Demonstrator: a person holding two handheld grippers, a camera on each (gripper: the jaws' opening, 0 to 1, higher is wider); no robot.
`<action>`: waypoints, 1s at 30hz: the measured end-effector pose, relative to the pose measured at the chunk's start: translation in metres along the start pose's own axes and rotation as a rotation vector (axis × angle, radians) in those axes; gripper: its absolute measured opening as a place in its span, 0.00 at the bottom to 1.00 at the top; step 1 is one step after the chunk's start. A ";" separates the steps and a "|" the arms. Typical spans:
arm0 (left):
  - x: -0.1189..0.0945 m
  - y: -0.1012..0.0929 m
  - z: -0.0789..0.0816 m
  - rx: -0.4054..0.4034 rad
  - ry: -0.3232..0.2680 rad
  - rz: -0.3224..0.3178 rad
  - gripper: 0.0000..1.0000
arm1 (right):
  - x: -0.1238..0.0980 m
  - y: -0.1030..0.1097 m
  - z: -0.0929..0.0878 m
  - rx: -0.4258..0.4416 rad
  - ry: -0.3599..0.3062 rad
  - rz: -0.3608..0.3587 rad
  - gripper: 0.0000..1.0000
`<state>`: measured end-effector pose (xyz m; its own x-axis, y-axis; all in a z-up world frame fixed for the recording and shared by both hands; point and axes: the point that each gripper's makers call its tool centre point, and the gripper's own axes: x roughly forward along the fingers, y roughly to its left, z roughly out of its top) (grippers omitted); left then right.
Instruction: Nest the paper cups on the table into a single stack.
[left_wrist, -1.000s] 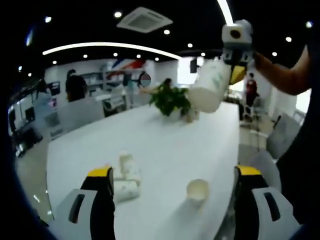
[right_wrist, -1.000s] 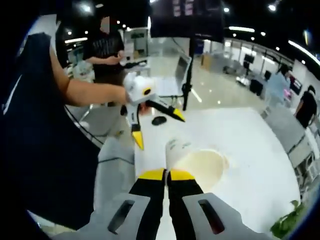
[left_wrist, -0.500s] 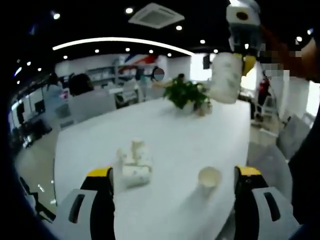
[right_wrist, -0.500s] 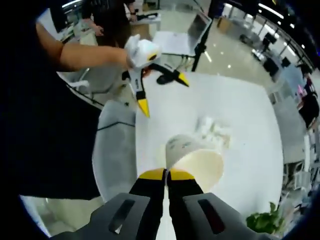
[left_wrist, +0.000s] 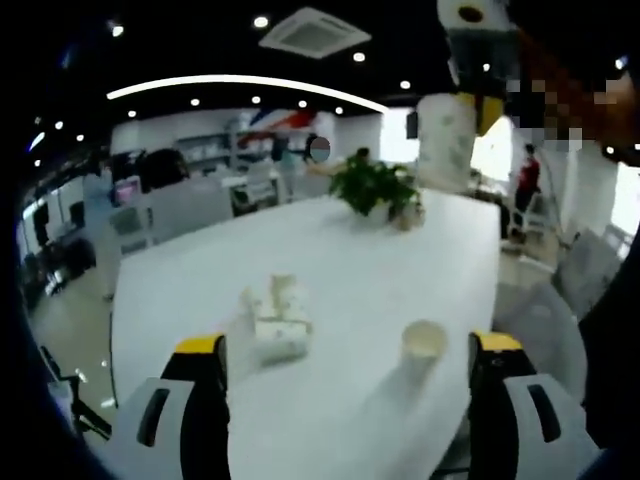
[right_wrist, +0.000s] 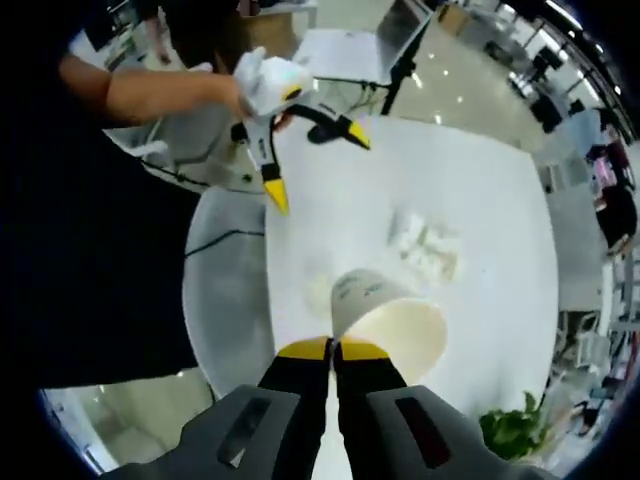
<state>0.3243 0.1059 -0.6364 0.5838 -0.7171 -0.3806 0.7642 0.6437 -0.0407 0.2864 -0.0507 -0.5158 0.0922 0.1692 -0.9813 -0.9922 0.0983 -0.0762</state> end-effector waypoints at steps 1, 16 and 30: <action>-0.001 0.001 0.000 -0.003 -0.003 0.002 0.99 | 0.001 0.001 -0.001 0.003 0.013 0.001 0.00; -0.001 0.008 -0.003 0.016 0.020 -0.003 0.99 | 0.009 0.007 -0.008 0.043 0.072 0.016 0.00; 0.000 0.017 -0.006 0.000 0.026 0.011 0.99 | 0.029 0.009 -0.012 0.070 0.099 0.035 0.00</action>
<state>0.3353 0.1186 -0.6428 0.5850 -0.7027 -0.4050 0.7577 0.6517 -0.0362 0.2791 -0.0563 -0.5473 0.0451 0.0768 -0.9960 -0.9861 0.1628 -0.0321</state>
